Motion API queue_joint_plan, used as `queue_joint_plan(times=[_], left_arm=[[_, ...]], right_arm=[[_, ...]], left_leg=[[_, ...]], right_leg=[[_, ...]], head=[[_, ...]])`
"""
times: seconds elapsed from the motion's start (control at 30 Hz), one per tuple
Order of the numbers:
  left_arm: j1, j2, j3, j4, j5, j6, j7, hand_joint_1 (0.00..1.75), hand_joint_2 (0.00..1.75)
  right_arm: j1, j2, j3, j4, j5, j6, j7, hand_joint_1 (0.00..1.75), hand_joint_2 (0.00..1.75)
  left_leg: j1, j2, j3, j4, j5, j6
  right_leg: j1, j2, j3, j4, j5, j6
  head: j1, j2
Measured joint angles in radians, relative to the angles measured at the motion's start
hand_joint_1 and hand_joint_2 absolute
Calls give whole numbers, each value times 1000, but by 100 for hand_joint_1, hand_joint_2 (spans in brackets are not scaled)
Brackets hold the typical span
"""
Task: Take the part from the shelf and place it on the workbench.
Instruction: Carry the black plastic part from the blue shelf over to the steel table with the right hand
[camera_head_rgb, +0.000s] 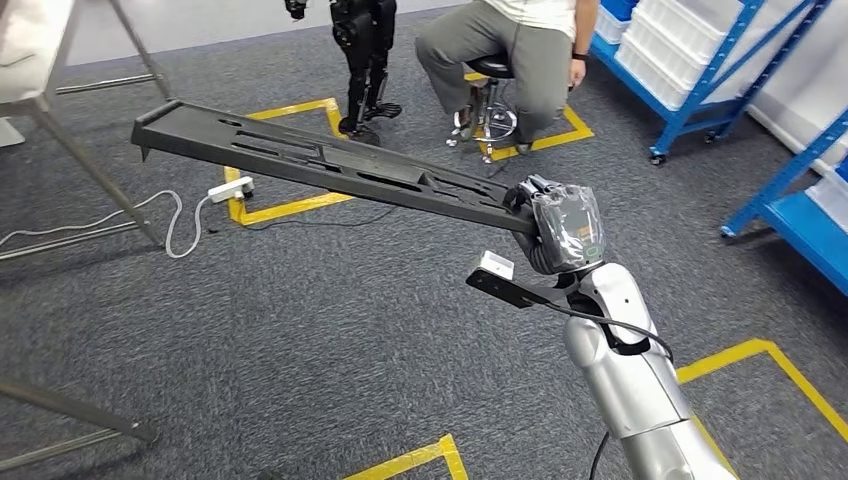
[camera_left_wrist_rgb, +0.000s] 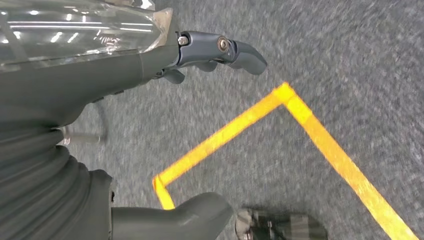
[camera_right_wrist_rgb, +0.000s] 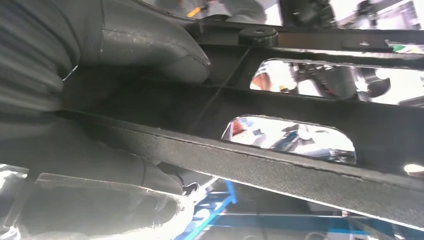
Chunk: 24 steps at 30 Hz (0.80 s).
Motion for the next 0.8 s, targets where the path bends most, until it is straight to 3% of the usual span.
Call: queue_joint_plan(times=[0.07,0.13,0.2,0.27,0.3,0.33,0.4,0.47,0.5,0.57,0.6,0.67,0.73,0.8], left_arm=[[6,-2,0,0,1,2,-4,0,175],[12,-2,2,0,6,7,-9,0,175],[14,-2,4,0,12,11,-13,0,175],[15,-2,5,0,13,12,-16,0,175],[16,-2,5,1,12,12,-16,0,175],[17,-2,5,1,12,12,-17,0,175],[18,-3,5,1,12,12,-18,0,175],[17,-4,5,1,12,11,-20,0,175],[17,-5,5,1,12,11,-21,0,175],[17,-5,5,1,10,12,-21,0,175],[17,-4,5,1,9,12,-21,0,175],[15,-3,6,1,7,11,-21,0,175],[11,-2,6,1,5,10,-21,0,175],[10,-2,6,1,3,8,-21,0,175]], right_arm=[[-8,5,0,9,-2,-1,-8,175,175],[-16,10,0,19,-3,0,-13,175,175],[-21,12,0,29,-6,0,-16,175,175],[-26,13,0,41,-8,0,-17,175,175],[-27,14,1,48,-8,0,-19,175,175],[-29,14,1,54,-9,1,-22,175,175],[-35,15,3,64,-12,2,-27,175,175],[-45,15,3,71,-14,3,-30,175,175],[-50,15,4,75,-15,3,-30,175,175],[-58,17,5,81,-15,1,-31,175,175],[-60,18,5,84,-15,0,-31,175,175],[-61,17,5,89,-15,-2,-32,175,175],[-58,12,4,95,-16,-4,-33,175,175],[-52,6,4,102,-16,-4,-33,175,175]], left_leg=[[0,-4,-3,-1,2,-6],[-4,49,-19,29,-21,-14],[-3,117,-68,129,-79,-23],[8,136,-123,237,-122,-34],[14,140,-133,254,-120,-40],[20,145,-123,235,-102,-46],[30,179,-61,120,-48,-57],[29,205,-11,32,-21,-54],[24,206,-5,18,-21,-47],[14,180,-4,15,-18,-27],[12,168,-2,11,-16,-19],[13,147,2,3,-10,-4],[14,124,2,2,-7,5],[12,95,2,2,-7,7]], right_leg=[[-4,-18,6,-6,4,-10],[-12,-44,14,-19,11,-26],[-11,-71,19,-25,12,-39],[-9,-101,19,-25,10,-45],[-9,-115,18,-25,9,-45],[-10,-129,19,-24,7,-43],[-12,-155,19,-17,0,-33],[-7,-175,17,-5,-12,-18],[-3,-184,17,-2,-16,-11],[-2,-202,21,-2,-21,3],[-4,-195,20,3,-26,9],[-14,-143,-9,65,-61,13],[-18,-90,-72,193,-112,9],[-18,-76,-118,278,-131,13]], head=[[-1,0],[-4,0],[-5,0],[-6,0],[-6,0],[-6,0],[-6,0],[-4,0],[-1,0],[4,0],[4,0],[5,0],[7,0],[7,0]])
